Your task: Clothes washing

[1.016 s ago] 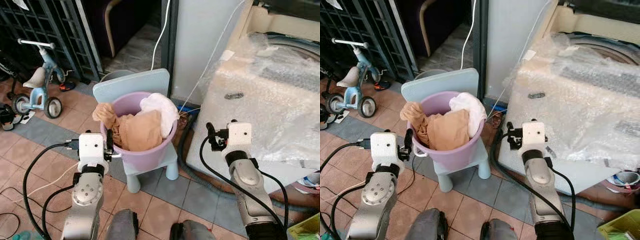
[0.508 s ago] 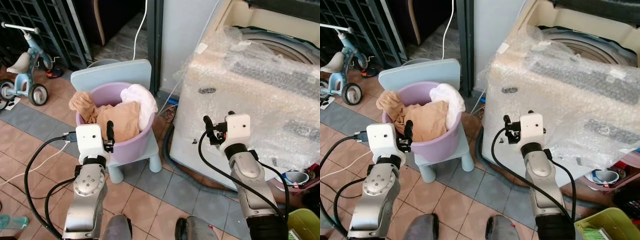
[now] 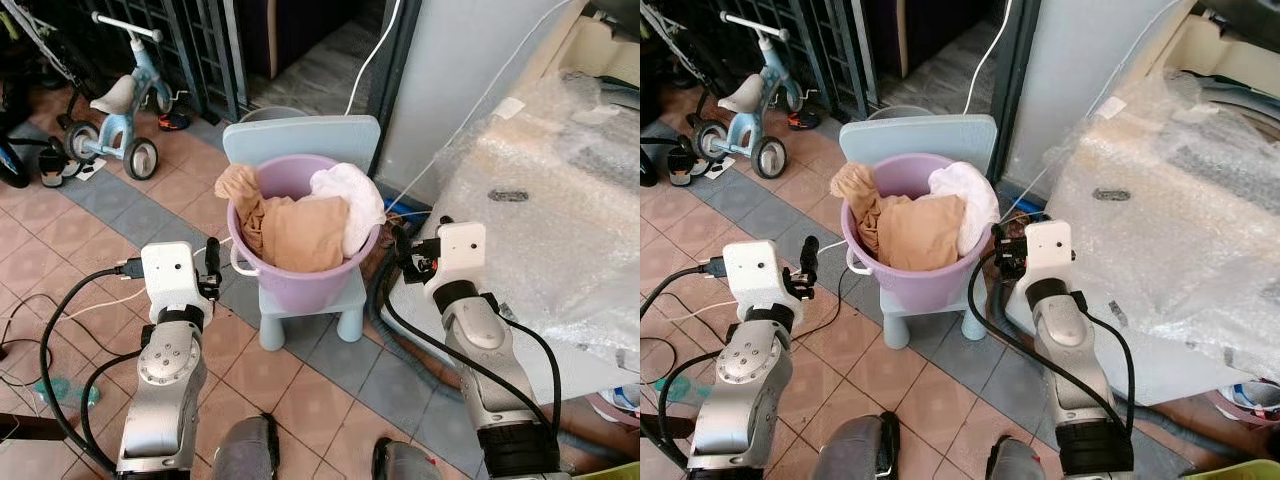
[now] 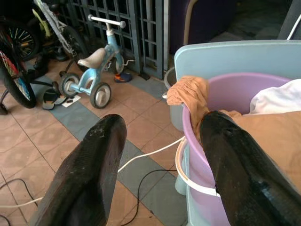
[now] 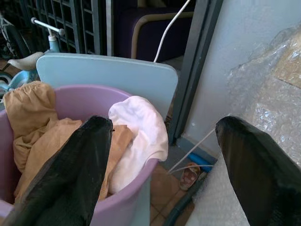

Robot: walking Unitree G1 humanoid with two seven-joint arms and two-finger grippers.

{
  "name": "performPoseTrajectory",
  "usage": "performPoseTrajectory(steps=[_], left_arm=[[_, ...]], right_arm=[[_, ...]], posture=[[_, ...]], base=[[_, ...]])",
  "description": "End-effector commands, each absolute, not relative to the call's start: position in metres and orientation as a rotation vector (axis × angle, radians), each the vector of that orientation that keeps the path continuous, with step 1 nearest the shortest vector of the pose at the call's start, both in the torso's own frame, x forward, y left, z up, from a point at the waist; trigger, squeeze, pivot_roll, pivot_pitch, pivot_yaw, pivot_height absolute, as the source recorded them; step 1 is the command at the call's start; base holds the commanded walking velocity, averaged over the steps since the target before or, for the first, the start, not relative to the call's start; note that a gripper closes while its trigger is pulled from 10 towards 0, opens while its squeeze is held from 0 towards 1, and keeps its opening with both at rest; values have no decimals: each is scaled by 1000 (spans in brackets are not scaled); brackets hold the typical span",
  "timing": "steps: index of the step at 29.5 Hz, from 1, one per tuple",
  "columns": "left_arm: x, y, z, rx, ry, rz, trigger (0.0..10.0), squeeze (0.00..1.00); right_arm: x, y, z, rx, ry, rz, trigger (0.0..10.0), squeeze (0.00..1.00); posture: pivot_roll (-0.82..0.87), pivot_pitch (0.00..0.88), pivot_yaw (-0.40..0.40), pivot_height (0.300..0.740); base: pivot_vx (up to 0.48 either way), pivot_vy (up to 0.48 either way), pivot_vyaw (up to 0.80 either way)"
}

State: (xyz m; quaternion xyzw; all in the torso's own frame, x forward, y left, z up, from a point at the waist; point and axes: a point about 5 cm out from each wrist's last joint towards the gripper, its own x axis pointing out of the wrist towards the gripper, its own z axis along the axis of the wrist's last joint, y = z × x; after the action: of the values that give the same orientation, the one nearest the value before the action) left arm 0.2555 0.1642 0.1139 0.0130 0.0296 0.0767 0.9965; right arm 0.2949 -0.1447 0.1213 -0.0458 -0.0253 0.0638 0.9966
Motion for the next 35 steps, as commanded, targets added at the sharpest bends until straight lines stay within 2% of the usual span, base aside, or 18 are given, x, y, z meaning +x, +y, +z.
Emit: performPoseTrajectory(steps=[1,4,13,19,33,35], left_arm=[[253,158,117,42,24,123,10000,0],[254,157,121,57,-19,127,10000,0],[254,158,117,19,24,101,10000,0],[253,163,114,28,34,122,10000,0],[250,164,112,20,48,132,10000,0],[250,164,112,20,51,131,10000,0]], right_arm=[[293,-154,121,-97,-50,93,10000,0],[294,-155,121,-102,-57,83,10000,0],[294,-154,123,-96,-67,92,10000,0],[292,-153,122,-101,-66,94,10000,0],[293,-151,121,-106,-58,108,10000,0],[292,-148,121,-142,-64,125,10000,0]], posture=[[69,163,-18,740],[71,163,-17,740],[68,167,-9,740],[68,173,-13,740],[67,182,-14,740],[67,183,-12,740]], base=[[0,0,0],[0,0,0],[0,0,0],[302,0,628],[344,0,0],[352,0,800]])
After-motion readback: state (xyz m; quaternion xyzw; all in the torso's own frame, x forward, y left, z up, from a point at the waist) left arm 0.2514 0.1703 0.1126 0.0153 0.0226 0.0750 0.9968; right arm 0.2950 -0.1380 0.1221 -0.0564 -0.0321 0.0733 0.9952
